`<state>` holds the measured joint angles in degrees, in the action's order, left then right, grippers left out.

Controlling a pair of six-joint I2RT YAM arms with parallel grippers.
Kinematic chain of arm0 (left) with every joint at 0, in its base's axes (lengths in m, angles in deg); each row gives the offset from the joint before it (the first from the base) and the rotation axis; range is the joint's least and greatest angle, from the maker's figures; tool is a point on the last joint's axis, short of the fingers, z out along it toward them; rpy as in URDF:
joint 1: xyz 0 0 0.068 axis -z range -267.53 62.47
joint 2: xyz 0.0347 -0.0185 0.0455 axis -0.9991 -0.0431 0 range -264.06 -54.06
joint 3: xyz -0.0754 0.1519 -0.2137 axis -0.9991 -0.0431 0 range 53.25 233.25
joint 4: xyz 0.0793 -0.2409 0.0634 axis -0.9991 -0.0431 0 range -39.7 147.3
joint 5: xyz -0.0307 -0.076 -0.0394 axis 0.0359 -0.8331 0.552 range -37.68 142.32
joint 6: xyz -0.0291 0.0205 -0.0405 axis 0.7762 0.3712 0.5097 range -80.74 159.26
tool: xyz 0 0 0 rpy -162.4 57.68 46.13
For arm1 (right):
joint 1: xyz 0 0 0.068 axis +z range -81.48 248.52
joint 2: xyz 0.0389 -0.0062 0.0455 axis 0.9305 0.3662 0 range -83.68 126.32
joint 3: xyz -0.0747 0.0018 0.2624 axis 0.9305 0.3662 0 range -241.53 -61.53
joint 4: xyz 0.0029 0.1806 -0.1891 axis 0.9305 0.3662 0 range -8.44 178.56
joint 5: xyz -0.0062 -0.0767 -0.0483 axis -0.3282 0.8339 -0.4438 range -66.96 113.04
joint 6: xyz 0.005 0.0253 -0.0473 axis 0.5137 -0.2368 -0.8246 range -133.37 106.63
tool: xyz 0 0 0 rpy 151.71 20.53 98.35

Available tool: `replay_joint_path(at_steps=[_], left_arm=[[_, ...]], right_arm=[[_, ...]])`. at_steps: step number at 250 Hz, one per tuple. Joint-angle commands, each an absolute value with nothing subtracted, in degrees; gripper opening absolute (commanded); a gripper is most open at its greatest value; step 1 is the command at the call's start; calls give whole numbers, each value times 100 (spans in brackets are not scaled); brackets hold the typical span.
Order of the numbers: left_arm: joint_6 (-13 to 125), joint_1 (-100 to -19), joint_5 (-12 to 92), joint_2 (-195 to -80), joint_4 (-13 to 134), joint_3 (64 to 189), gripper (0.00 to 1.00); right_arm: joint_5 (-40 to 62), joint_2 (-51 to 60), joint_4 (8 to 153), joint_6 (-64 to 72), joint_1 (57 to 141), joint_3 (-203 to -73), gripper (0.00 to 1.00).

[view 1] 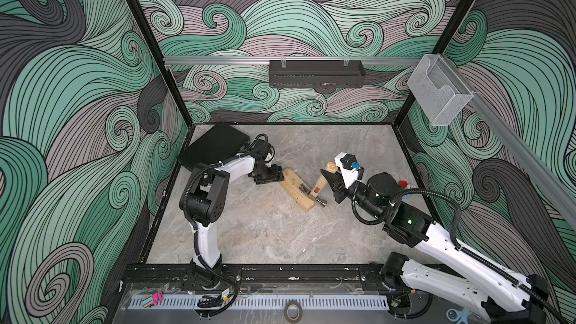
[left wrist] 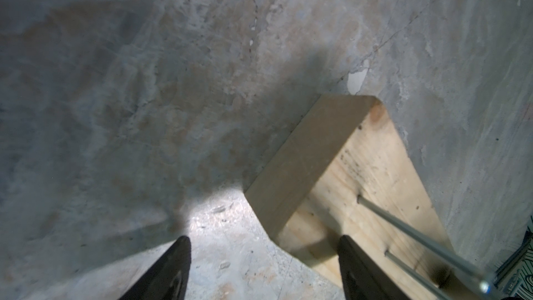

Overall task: Use a claw hammer to pull out a nail
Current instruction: Remove the nail from the mounting plate.

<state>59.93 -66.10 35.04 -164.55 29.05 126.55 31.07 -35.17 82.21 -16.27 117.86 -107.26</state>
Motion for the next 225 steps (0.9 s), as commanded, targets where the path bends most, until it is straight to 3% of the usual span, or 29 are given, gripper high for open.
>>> replay_joint_path(at_steps=[1,225], left_arm=[[6024,-6639,3924,-16673,2551,12435,77],[6125,-6732,3886,-16738,2553,12242,75]], right_arm=[[2781,-3617,8113,-1224,11941,-10481,0],[3156,-4384,7139,-1232,12292,-9288,0]])
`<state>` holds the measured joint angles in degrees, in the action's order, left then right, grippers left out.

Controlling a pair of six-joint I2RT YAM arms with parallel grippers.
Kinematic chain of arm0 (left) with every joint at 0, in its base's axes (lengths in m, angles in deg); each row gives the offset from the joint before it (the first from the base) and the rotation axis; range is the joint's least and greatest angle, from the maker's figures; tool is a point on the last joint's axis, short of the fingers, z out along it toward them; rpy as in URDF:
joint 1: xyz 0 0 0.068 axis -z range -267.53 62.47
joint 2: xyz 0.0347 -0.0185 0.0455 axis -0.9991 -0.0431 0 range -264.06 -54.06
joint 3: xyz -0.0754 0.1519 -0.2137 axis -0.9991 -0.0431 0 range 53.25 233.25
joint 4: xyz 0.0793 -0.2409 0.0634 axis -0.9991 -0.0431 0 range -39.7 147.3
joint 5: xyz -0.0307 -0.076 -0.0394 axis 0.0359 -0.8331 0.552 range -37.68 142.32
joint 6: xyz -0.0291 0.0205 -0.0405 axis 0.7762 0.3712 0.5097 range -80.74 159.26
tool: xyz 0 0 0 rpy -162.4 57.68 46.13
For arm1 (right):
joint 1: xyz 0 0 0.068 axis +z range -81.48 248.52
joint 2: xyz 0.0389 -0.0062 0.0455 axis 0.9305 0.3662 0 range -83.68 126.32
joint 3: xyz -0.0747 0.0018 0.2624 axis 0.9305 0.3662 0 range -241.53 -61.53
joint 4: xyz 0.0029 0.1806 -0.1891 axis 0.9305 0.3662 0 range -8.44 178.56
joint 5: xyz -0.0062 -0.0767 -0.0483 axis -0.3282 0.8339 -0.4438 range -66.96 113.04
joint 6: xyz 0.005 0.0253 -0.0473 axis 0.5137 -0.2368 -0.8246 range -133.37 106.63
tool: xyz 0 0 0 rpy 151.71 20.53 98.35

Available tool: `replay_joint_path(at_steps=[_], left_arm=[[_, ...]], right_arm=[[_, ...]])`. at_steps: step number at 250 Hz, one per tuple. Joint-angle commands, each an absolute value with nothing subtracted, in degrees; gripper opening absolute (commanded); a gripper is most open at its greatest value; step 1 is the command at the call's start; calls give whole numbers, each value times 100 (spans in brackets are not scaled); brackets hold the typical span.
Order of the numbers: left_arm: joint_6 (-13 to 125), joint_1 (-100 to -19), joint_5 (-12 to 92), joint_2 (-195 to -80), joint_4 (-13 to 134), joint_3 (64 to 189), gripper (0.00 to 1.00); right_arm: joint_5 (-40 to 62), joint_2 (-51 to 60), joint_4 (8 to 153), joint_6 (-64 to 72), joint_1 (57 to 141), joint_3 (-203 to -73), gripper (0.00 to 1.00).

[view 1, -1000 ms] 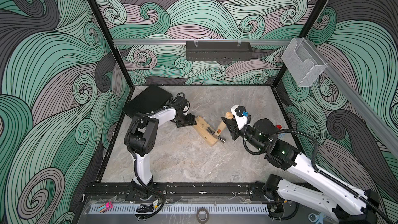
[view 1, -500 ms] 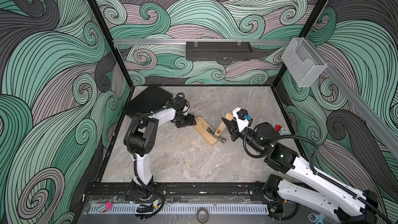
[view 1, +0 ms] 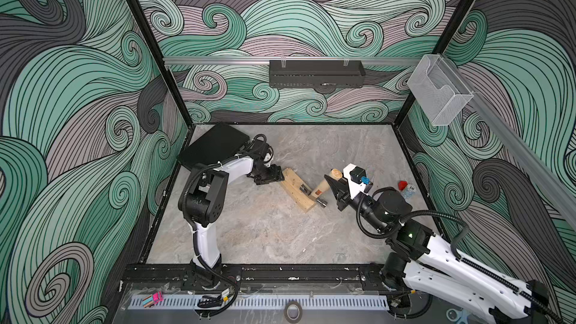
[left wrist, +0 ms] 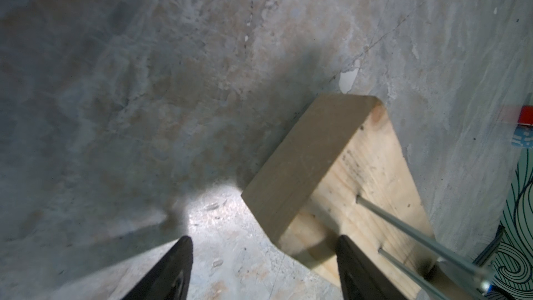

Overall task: Use a claw hammer to pull out a nail
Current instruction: Remove the nail from the mounting plate.

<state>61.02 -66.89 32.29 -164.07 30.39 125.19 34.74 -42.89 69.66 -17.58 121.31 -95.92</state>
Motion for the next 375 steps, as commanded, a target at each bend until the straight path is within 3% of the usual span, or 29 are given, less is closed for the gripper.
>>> replay_joint_path(at_steps=[1,255,375], left_arm=[[6129,-6732,3891,-16736,2551,12238,75],[6198,-6732,3840,-16562,2639,12031,74],[6216,-6661,3567,-16202,2639,12066,74]], right_arm=[[3156,-4390,7134,-1232,12296,-9285,0],[3385,-5470,6830,-1371,12358,-8479,0],[3501,-5345,6714,-1510,12356,-8948,0]])
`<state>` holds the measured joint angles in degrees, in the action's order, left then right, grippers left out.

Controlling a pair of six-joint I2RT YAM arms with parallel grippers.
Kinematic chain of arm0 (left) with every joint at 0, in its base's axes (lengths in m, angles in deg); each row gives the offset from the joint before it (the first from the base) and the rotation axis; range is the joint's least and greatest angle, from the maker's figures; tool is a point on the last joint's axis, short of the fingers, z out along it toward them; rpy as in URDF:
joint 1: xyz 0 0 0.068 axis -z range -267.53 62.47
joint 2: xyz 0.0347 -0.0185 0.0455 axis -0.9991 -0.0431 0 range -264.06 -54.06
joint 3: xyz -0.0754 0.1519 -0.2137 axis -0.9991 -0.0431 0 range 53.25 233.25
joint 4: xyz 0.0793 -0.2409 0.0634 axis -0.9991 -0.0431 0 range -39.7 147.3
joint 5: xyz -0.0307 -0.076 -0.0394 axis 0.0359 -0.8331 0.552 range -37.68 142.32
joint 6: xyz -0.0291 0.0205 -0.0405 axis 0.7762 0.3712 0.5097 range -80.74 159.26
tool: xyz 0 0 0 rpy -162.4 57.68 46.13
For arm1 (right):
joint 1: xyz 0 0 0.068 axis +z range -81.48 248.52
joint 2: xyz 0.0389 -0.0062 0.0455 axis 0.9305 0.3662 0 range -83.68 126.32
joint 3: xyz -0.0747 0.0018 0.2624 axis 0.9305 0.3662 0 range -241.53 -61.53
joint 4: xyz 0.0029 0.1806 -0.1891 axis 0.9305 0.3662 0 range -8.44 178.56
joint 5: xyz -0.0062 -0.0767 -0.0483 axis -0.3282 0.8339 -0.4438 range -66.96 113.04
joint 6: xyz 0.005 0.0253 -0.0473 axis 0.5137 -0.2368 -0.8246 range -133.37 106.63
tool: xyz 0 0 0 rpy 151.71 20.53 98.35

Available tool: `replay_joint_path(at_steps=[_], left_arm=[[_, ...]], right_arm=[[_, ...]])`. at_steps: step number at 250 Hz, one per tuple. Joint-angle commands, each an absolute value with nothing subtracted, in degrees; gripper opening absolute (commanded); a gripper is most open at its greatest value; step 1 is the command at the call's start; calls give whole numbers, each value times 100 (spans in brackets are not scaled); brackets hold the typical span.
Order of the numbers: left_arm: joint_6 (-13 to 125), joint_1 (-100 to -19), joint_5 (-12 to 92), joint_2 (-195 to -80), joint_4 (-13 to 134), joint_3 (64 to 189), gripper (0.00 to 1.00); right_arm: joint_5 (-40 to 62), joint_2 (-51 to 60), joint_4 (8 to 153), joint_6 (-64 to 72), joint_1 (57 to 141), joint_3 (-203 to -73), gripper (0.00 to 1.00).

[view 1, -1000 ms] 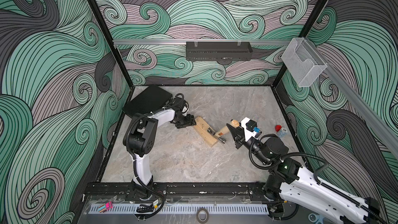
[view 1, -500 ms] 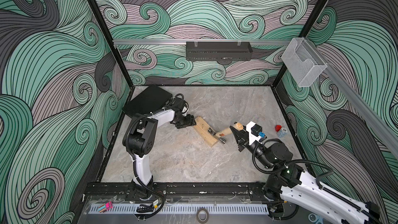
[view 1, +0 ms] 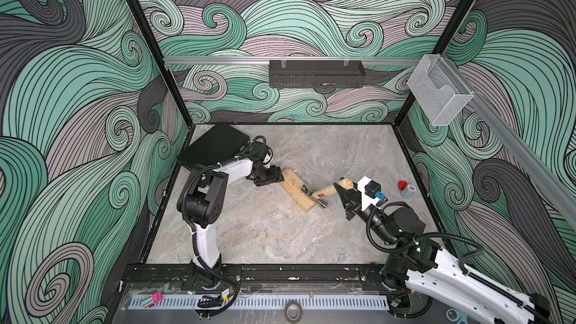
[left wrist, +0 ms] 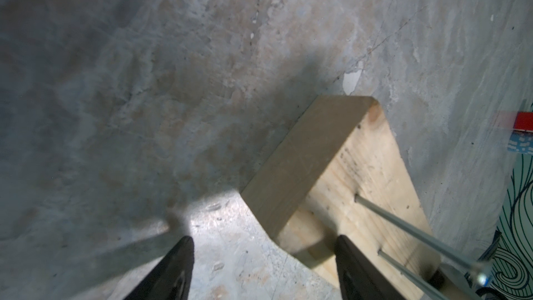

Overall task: Use a claw hammer to pull out a nail
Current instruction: Remove the nail from the mounting plate.

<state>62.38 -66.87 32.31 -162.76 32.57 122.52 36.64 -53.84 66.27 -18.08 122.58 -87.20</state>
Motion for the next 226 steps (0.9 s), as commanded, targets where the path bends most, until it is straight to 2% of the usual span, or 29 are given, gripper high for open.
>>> replay_joint_path(at_steps=[1,80,226], left_arm=[[6218,-6661,3569,-16196,2638,12066,74],[6190,-6575,3355,-16077,2627,12145,73],[5936,-6320,3149,-15280,3056,11961,73]], right_arm=[[3500,-5345,6719,-1511,12355,-8956,0],[3379,-4964,7089,-1706,12357,-9870,0],[3139,-4423,6720,-1864,12358,-10741,0]])
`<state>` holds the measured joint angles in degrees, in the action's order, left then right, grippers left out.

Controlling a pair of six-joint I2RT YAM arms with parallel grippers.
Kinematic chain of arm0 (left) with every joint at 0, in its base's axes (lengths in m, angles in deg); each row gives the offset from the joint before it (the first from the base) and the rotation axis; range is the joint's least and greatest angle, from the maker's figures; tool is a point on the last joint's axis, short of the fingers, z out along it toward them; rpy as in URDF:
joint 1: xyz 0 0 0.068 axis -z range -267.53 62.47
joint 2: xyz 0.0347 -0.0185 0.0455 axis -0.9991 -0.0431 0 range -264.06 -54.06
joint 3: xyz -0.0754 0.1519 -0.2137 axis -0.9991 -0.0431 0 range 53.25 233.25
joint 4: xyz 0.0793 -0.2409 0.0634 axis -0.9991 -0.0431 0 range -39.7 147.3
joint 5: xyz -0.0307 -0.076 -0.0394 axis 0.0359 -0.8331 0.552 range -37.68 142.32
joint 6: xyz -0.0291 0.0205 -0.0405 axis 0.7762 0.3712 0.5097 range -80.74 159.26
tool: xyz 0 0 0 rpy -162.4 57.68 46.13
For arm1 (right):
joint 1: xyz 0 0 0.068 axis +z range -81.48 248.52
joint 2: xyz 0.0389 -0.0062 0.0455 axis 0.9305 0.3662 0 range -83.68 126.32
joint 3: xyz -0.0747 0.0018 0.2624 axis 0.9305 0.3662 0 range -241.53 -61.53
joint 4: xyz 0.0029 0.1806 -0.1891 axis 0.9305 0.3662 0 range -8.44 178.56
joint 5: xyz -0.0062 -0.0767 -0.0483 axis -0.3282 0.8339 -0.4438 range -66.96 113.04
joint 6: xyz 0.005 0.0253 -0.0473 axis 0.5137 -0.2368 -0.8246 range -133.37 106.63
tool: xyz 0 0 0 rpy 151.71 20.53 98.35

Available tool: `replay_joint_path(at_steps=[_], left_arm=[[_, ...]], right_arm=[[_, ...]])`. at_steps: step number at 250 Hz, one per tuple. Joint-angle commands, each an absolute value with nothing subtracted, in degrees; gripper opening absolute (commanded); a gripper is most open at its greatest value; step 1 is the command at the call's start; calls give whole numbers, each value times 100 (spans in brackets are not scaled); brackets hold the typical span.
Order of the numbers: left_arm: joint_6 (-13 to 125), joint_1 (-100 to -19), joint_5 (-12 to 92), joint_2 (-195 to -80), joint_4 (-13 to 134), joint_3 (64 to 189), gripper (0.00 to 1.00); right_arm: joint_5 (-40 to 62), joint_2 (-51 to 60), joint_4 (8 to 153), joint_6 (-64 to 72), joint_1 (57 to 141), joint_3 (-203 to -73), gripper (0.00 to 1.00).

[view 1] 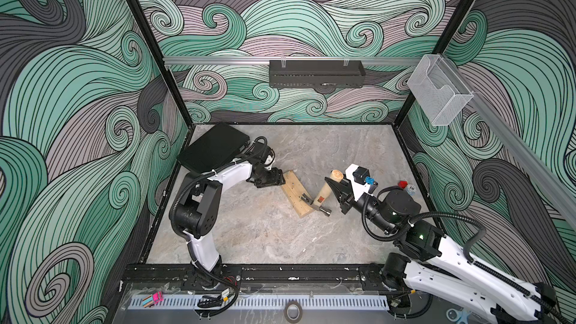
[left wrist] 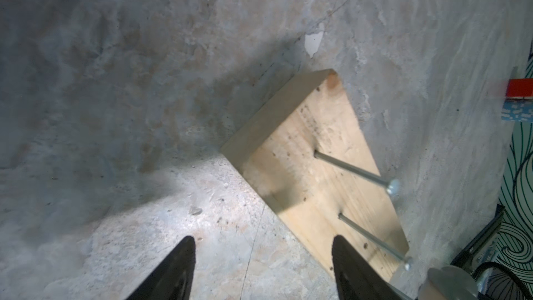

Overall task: Use a claw hammer to pull out a nail
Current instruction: Remove the nail from the mounting plate.

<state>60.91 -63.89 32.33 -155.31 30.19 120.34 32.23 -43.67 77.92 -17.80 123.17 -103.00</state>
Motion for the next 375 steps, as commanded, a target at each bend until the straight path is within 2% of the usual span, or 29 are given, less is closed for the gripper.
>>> replay_joint_path(at_steps=[1,91,156,191,230,327,375], left_arm=[[5938,-6319,3144,-15278,3057,11961,73],[5913,-6319,3074,-14949,3260,11800,73],[5510,-6208,2739,-13905,4112,11188,70],[4706,-5820,3047,-13073,4715,10599,69],[3951,-5506,3087,-12424,5355,9972,64],[2175,-4743,2666,-11764,6447,8932,50],[1933,-4546,2780,-11875,6618,8728,45]], right_arm=[[3139,-4418,6722,-1869,12356,-10741,0],[3302,-4152,7066,-1971,12356,-11235,0],[3675,-3900,7901,-1676,12356,-11886,0],[3782,-3602,8764,-1411,12361,-12578,0],[3893,-3202,9598,-1199,12353,-13346,0],[3747,-2858,9624,-1051,12363,-13812,0],[3575,-2723,9593,-982,12354,-13978,0]])
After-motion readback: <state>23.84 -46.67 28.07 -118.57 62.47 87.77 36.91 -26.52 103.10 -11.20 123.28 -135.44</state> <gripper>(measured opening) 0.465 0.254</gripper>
